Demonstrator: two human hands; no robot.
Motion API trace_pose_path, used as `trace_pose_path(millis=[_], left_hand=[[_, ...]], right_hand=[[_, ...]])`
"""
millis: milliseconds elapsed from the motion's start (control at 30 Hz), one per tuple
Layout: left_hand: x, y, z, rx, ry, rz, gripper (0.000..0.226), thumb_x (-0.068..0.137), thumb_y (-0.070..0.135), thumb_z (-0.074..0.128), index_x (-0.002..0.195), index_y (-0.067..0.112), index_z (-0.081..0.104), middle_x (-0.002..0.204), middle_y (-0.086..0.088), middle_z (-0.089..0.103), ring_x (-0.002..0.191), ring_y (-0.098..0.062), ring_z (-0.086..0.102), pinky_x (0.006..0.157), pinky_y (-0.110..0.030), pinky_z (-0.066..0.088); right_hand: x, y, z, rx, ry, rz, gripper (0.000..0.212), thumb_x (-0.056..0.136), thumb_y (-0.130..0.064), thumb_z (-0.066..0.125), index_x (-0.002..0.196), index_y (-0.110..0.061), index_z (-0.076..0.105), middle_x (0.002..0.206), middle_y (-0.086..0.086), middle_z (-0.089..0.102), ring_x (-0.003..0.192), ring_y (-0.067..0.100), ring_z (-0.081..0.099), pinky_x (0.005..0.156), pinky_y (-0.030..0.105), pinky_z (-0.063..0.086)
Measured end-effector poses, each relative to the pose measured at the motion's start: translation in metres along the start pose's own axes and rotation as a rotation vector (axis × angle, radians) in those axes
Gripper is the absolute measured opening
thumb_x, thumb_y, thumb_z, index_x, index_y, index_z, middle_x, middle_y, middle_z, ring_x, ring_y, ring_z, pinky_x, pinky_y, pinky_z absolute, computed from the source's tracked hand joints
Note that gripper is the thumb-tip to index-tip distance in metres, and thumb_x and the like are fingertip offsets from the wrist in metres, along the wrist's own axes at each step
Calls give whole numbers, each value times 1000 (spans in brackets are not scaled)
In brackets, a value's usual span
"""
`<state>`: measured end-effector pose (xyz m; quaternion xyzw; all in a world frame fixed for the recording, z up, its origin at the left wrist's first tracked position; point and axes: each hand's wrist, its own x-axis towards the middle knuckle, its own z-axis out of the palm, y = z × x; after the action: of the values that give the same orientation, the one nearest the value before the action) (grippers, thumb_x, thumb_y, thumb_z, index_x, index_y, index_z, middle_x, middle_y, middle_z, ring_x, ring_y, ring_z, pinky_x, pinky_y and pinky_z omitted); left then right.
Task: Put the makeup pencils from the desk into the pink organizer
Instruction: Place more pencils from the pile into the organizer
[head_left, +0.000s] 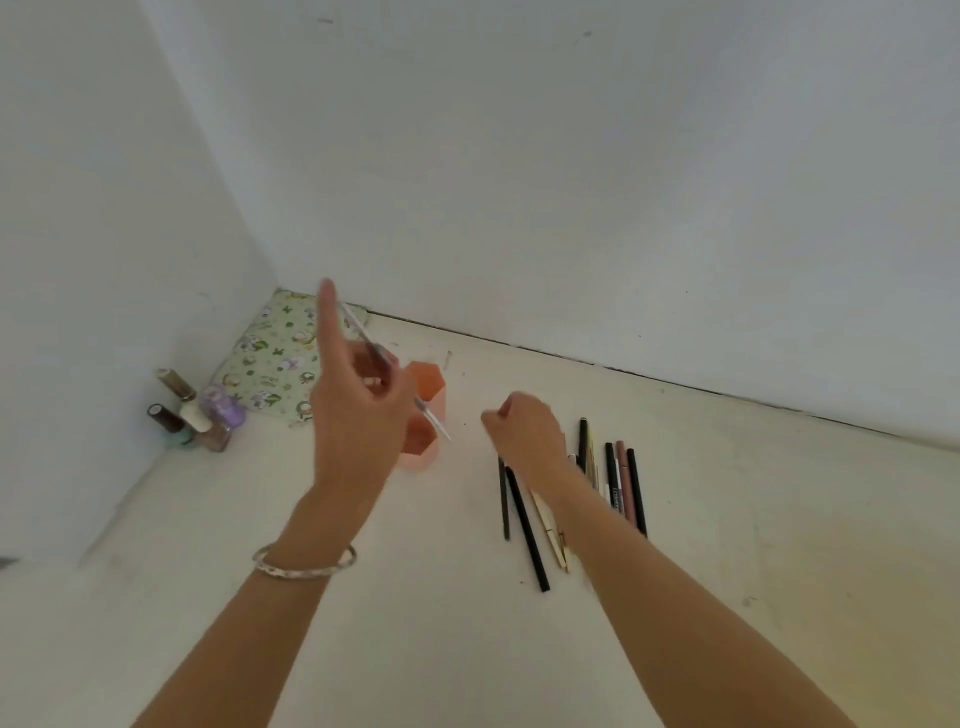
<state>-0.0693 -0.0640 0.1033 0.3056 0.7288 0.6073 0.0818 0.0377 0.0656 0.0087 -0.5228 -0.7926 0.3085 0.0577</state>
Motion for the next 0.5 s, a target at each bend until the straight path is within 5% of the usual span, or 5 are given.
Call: trace_pose_path(millis=[167,400,500], left_hand=[[48,-3,-35,36,352,85,77,86,2,57,152,24,24,88,1,63,71,-1,63,76,-30,59],[41,-65,-19,427,4,290,65,92,4,56,148,28,33,94,-2,60,84,-19,61,79,-34,54],[32,-87,-19,527,11,307,44,94,12,53,138,19,52,122,-10,59,113,-28,54,97,-47,48]], right_hand=[[3,-39,-58,632,243,-84,8,96,-11,45,103,-12,49,77,8,61,58,12,48,48,18,39],[-18,-78,-60,794,452,-322,18,99,-8,46,116,-14,48,85,7,69,62,7,56,57,10,41],[-24,-86,-52,806,478,-389,16,100,-7,46,114,-13,49,88,4,70,71,12,62,67,20,50]])
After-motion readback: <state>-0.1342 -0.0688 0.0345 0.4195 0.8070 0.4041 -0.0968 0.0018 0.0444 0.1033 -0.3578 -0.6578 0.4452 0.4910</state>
